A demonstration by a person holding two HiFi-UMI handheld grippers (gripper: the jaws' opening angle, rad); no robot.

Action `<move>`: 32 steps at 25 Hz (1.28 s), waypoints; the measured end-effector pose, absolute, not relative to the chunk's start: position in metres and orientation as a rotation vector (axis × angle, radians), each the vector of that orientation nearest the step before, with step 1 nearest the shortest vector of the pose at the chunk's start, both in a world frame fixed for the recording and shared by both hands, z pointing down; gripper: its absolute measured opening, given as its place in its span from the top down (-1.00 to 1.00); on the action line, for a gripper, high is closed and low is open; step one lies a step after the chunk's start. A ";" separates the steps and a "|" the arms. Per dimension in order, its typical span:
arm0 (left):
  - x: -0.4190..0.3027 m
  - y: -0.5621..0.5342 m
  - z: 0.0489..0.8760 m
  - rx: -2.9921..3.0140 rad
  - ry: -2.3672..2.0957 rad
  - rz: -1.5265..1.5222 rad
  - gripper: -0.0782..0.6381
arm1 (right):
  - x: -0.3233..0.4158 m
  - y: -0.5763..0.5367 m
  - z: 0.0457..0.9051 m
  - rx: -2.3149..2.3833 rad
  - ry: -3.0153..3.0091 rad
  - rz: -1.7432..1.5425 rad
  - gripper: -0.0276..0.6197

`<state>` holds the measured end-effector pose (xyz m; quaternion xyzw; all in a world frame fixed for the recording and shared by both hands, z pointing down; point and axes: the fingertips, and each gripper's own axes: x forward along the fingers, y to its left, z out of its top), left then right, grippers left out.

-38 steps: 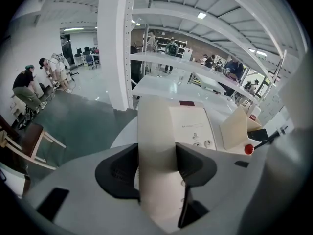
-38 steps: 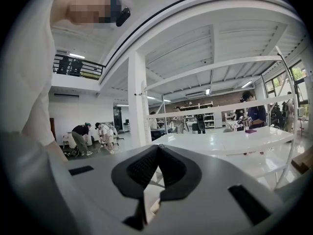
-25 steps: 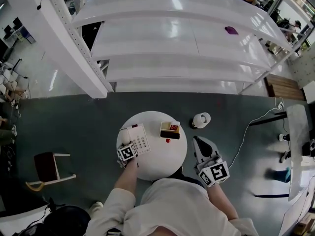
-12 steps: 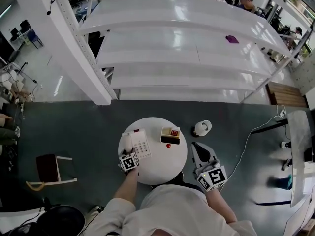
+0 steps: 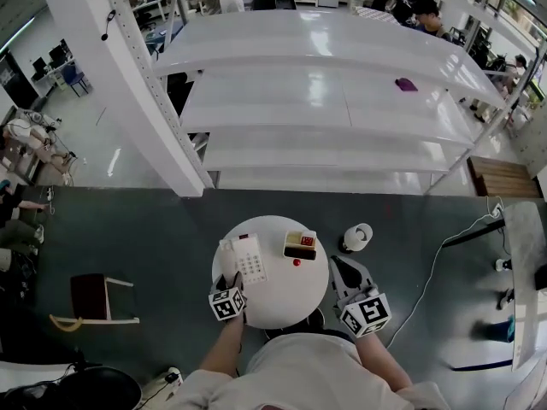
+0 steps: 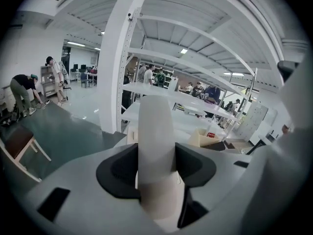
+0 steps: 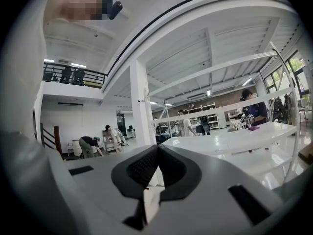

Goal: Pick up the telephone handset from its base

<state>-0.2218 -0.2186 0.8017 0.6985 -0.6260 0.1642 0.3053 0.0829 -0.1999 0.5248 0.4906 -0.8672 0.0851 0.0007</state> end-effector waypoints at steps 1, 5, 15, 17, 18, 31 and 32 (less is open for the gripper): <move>-0.221 -0.216 0.795 1.864 -1.658 0.419 0.16 | 0.082 -0.200 0.525 1.537 -2.727 0.269 0.89; -0.216 -0.201 0.765 1.919 -1.665 0.341 0.16 | 0.076 -0.198 0.523 1.507 -2.751 0.267 0.89; -0.215 -0.166 0.695 2.044 -1.687 0.168 0.16 | 0.058 -0.197 0.518 1.447 -2.807 0.245 0.89; -0.216 -0.160 0.680 2.084 -1.683 0.129 0.16 | 0.059 -0.199 0.515 1.443 -2.812 0.237 0.89; -0.216 -0.157 0.672 2.108 -1.679 0.109 0.16 | 0.059 -0.199 0.513 1.437 -2.822 0.229 0.89; -0.227 -0.129 0.581 2.307 -1.589 -0.242 0.16 | 0.030 -0.194 0.501 1.394 -2.898 0.190 0.89; -0.229 -0.128 0.575 2.325 -1.580 -0.259 0.16 | 0.027 -0.194 0.501 1.396 -2.898 0.200 0.89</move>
